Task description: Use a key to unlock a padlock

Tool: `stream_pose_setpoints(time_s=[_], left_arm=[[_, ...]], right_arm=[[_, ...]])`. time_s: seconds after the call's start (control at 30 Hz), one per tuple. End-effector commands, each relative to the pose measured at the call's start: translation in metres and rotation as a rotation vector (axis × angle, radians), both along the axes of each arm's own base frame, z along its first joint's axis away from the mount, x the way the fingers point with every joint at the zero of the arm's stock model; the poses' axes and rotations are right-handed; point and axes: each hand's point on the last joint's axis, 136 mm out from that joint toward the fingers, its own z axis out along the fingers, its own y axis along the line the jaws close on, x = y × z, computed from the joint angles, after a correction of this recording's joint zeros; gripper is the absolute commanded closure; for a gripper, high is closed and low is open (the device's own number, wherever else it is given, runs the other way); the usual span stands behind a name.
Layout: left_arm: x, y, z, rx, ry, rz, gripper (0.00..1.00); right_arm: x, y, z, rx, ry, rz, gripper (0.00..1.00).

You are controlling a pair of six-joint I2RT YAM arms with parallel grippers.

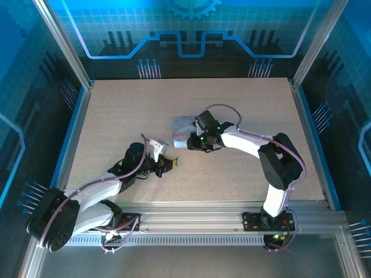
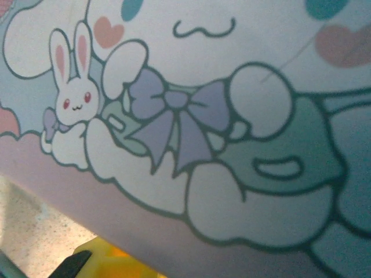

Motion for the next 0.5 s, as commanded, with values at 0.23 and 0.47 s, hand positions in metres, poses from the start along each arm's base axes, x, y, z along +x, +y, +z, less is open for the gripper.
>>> stream_pose_setpoints(time_s=[0.23,0.47], left_arm=[[0.022,-0.02,-0.001,-0.071,-0.036,-0.002,1.0],[0.026,-0.023,-0.013,-0.061,-0.04,-0.003,1.0]], right_arm=[[-0.006,0.009,0.032,0.138,0.083,0.01,1.0],[-0.01,0.014,0.038,0.201,0.135,0.021,1.0]])
